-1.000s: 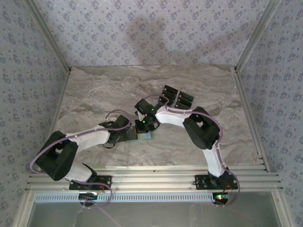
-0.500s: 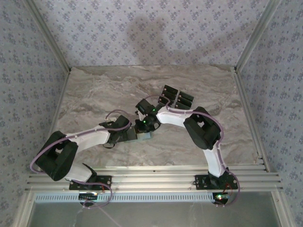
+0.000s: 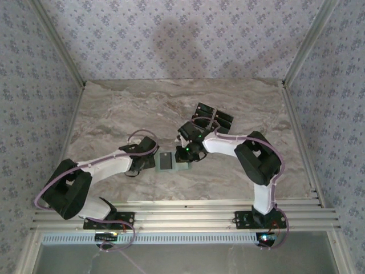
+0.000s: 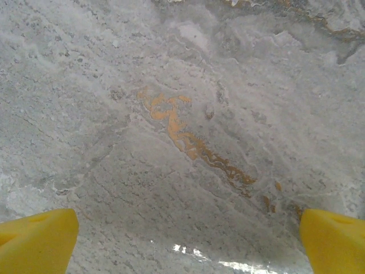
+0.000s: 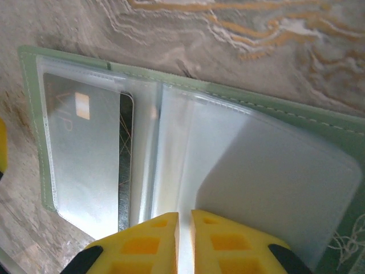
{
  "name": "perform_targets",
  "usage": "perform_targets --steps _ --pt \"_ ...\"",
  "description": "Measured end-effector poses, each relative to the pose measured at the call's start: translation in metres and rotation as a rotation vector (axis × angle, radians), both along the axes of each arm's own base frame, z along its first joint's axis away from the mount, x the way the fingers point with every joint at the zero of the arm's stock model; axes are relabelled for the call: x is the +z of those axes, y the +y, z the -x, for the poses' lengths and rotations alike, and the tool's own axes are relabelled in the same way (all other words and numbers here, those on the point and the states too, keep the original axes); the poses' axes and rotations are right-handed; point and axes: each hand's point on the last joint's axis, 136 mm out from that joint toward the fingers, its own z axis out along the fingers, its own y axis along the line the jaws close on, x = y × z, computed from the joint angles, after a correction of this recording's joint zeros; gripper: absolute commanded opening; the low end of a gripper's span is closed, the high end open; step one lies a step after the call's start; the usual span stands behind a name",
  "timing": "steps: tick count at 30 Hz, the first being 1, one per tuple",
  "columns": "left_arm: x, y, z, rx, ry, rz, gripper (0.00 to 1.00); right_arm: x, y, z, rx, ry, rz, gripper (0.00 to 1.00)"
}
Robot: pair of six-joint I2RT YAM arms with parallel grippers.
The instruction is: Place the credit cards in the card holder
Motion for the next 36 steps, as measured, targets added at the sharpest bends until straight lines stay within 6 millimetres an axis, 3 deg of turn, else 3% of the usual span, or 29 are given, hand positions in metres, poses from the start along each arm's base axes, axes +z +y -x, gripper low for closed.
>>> perform_targets --steps 6,15,24,36 --pt "-0.003 0.000 0.001 -0.001 0.011 -0.003 1.00 0.009 -0.001 0.000 -0.002 -0.012 0.006 0.16" --pt "-0.010 -0.003 0.001 -0.007 0.037 -0.006 1.00 0.038 0.020 -0.016 0.012 -0.073 -0.041 0.10" --pt "-0.012 -0.004 0.000 -0.012 0.044 -0.009 1.00 0.011 0.021 -0.014 0.018 -0.029 0.001 0.08" --pt "-0.012 -0.006 0.000 -0.018 0.043 -0.013 1.00 0.001 0.031 -0.007 0.044 -0.015 0.008 0.07"
